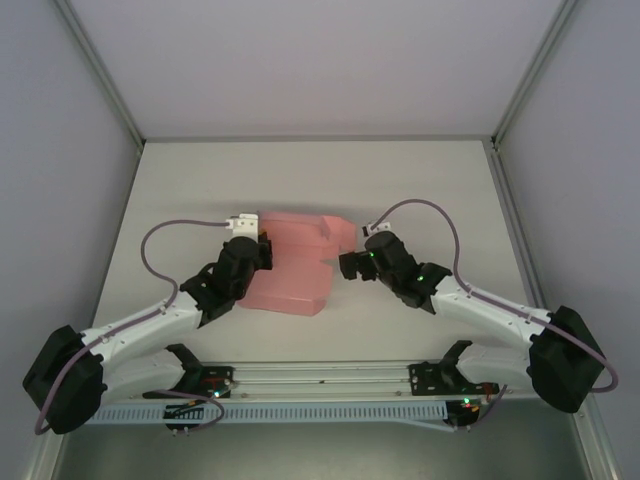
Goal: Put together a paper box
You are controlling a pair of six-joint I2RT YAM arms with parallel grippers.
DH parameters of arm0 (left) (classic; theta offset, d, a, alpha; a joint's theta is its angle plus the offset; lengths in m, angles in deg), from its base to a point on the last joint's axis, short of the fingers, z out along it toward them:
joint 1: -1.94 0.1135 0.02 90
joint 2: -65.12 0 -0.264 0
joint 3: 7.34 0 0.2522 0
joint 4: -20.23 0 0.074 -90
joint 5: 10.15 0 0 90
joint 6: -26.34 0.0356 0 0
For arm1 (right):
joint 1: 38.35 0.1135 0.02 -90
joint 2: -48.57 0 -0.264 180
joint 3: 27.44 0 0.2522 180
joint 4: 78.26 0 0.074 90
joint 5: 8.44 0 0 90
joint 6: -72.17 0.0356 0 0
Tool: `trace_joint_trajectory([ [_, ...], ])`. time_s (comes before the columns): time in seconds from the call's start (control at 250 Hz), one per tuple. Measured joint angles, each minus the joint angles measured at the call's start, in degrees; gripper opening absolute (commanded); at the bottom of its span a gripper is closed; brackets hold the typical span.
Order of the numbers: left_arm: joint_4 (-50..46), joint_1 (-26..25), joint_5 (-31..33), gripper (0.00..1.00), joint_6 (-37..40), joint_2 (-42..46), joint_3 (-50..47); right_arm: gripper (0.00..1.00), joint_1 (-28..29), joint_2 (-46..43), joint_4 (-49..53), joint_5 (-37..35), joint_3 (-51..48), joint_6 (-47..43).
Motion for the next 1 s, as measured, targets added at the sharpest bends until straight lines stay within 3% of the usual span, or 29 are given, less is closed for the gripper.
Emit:
trace_joint_trajectory([
  [0.192,1.27,0.00,-1.51,0.00,0.74,0.00,-0.04,1.00,0.00,0.83,-3.39,2.51,2.25,-2.43],
  [0.439,2.25,0.11,-2.93,0.00,0.68,-0.76,-0.04,1.00,1.14,8.11,-9.27,5.86,4.55,-3.34],
  [0.707,1.55,0.85,-1.73,0.00,0.31,-1.95,-0.04,1.00,4.87,12.61,-7.21,-2.34,8.35,-5.20],
  [0.839,1.38,0.85,-1.27,0.00,-1.20,-1.95,-0.04,1.00,5.29,9.77,-6.60,-6.29,7.78,-4.35],
  [1.002,1.09,1.88,-1.33,0.00,-2.58,-1.95,-0.04,1.00,5.31,-3.23,-5.40,-8.26,2.58,-3.78],
])
